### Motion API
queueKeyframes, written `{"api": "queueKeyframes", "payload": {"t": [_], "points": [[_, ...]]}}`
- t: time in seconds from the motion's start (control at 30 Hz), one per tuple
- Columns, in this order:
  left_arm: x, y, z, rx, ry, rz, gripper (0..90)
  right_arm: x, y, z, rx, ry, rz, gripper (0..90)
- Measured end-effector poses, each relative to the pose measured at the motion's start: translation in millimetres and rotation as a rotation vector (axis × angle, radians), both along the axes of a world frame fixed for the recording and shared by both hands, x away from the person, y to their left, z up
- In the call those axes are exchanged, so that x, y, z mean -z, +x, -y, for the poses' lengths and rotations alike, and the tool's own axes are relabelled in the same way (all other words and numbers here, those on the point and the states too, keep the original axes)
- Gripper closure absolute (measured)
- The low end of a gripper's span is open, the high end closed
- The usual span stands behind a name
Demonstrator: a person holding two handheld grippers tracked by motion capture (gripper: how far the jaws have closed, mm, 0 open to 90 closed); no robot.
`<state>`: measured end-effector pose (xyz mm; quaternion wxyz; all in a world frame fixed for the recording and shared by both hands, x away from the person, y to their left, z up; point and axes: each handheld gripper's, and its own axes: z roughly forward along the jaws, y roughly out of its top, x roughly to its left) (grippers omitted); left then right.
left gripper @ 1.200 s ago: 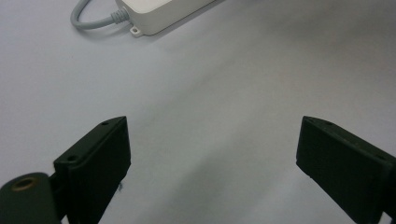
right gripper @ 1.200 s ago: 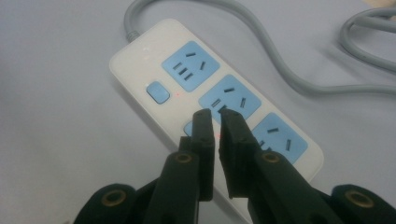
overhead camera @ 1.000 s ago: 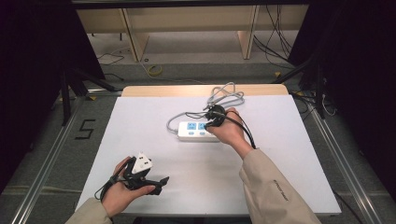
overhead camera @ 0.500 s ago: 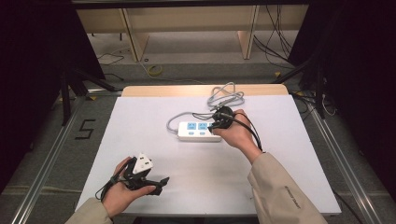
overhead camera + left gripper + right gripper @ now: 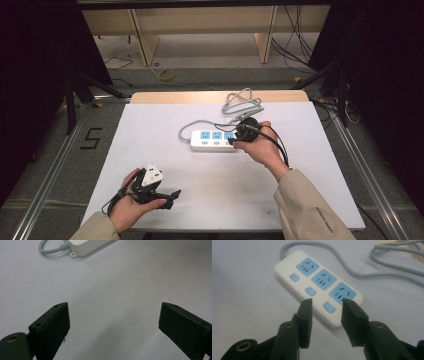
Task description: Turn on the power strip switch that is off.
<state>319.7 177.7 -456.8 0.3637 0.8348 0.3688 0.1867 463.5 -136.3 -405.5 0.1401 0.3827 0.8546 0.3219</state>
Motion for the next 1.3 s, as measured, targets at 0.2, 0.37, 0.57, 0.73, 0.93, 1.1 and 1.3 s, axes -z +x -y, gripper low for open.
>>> {"api": "queueKeyframes", "payload": {"t": [0.2,0.37,0.57,0.73,0.93,1.1,1.3], "points": [[-0.1,0.2,-0.1,-0.002,-0.001,-0.001,9.6,-2.4,-8.5,9.1,0.006,0.017,0.007,57.3],[0.8,1.2,0.3,-0.002,-0.005,-0.004,9.6,-1.1,-15.9,17.1,0.009,0.027,0.004,54.8],[0.4,1.1,0.3,-0.005,-0.007,-0.003,9.6,-0.7,-22.6,27.0,0.018,0.047,0.007,51.6],[0.6,1.3,0.0,-0.006,-0.005,-0.005,9.6,-0.9,-30.1,34.6,0.017,0.054,0.006,50.6],[1.0,1.4,0.1,-0.006,-0.004,-0.007,9.6,-1.9,-40.1,43.7,0.018,0.091,0.006,46.7],[1.2,1.9,-0.7,-0.009,-0.003,-0.005,9.6,0.1,-48.7,48.4,0.005,0.113,0.005,44.8],[1.3,2.0,-1.0,-0.01,-0.001,-0.006,9.6,7.8,-59.5,56.3,0.007,0.124,0.015,42.6]]}}
